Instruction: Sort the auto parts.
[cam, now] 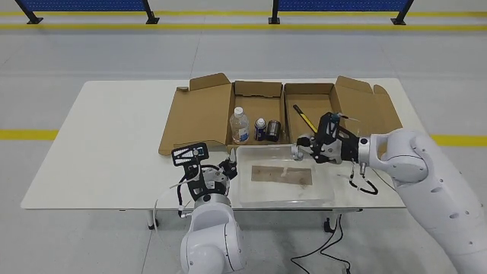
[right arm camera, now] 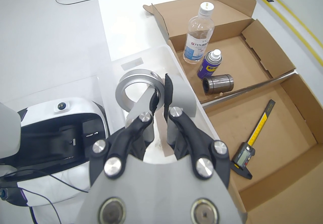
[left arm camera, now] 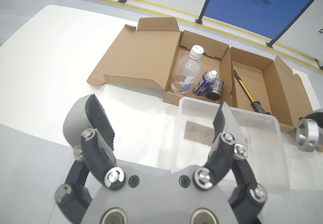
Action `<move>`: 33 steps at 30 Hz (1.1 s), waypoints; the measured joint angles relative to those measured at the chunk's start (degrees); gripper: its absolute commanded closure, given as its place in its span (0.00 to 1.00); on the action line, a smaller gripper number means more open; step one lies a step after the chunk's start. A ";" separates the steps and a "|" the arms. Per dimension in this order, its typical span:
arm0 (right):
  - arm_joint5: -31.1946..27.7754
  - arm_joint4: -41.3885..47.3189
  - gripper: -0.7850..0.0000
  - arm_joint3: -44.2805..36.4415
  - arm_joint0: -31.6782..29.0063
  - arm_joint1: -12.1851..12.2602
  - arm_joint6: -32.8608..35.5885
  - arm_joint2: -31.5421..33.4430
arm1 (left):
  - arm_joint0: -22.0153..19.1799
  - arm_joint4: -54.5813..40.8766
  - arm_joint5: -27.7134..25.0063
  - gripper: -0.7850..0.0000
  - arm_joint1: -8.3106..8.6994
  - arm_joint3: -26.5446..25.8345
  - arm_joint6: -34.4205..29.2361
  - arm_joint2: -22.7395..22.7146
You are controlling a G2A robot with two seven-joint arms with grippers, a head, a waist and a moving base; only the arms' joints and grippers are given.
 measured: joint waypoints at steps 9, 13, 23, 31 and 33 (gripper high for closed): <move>10.32 -9.35 1.00 0.40 1.06 -0.02 -0.85 1.39 | 0.00 0.00 0.00 0.00 0.00 0.00 0.00 0.00; 19.31 -17.18 1.00 1.45 3.72 -0.67 2.19 -0.61 | 0.00 0.00 0.00 0.00 0.00 0.00 0.00 0.00; 30.23 -28.13 1.00 11.94 12.70 -3.72 3.28 -8.41 | 0.00 0.00 0.00 0.00 0.00 0.00 0.00 0.00; 33.29 -31.65 1.00 25.14 19.30 -7.14 3.98 -15.34 | 0.00 0.00 0.00 0.00 0.00 0.00 0.00 0.00; 33.85 -30.85 1.00 28.64 20.48 -8.17 3.49 -16.77 | 0.00 0.00 0.00 0.00 0.00 0.00 0.00 0.00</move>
